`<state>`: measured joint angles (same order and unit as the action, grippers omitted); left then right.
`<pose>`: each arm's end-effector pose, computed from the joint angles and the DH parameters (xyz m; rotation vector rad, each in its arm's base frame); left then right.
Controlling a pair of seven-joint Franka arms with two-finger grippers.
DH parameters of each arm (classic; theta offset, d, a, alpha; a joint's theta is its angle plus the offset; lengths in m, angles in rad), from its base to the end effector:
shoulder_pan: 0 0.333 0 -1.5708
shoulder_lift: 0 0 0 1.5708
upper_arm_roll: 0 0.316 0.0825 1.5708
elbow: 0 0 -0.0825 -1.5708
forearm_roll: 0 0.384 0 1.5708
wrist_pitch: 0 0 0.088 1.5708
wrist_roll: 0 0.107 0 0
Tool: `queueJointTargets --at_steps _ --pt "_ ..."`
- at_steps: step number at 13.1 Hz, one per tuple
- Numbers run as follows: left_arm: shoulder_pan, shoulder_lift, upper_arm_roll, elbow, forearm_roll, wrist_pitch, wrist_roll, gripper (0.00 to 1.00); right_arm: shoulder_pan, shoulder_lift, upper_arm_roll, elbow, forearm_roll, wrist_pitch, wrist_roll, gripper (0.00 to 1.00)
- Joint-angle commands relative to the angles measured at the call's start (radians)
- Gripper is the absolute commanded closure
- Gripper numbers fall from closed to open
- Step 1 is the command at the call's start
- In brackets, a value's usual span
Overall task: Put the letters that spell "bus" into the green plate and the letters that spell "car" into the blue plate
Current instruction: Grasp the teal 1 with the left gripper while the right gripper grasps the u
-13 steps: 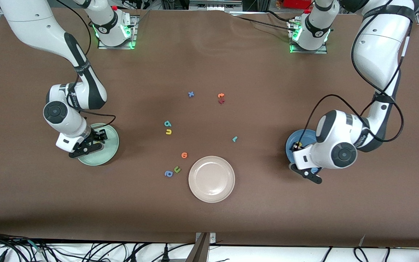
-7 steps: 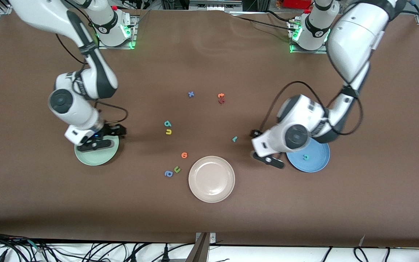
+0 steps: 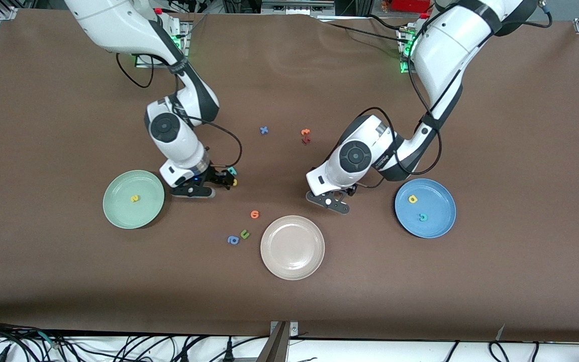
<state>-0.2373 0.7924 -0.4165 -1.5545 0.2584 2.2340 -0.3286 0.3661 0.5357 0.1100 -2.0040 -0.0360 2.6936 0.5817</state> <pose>0.5831 -0.3838 0.2048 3.0163 -0.5862 -0.1200 0.5528 0.2839 0.2025 -3.0219 0.1423 -0.1783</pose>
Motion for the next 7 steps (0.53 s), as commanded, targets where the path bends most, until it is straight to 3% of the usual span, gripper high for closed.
queueJointTargets --at_steps 1,3,7 --pt "-0.011 0.027 0.002 0.004 0.094 0.024 -0.021 0.13 0.04 0.081 -0.006 0.063 0.013 0.064 0.076 0.01" --pt "-0.025 0.033 0.001 -0.001 0.096 0.038 -0.023 0.18 0.056 0.101 -0.006 0.082 0.013 0.071 0.095 0.02" --pt "-0.025 0.056 0.002 0.004 0.104 0.047 -0.023 0.45 0.057 0.118 -0.006 0.079 0.004 0.068 0.09 0.02"
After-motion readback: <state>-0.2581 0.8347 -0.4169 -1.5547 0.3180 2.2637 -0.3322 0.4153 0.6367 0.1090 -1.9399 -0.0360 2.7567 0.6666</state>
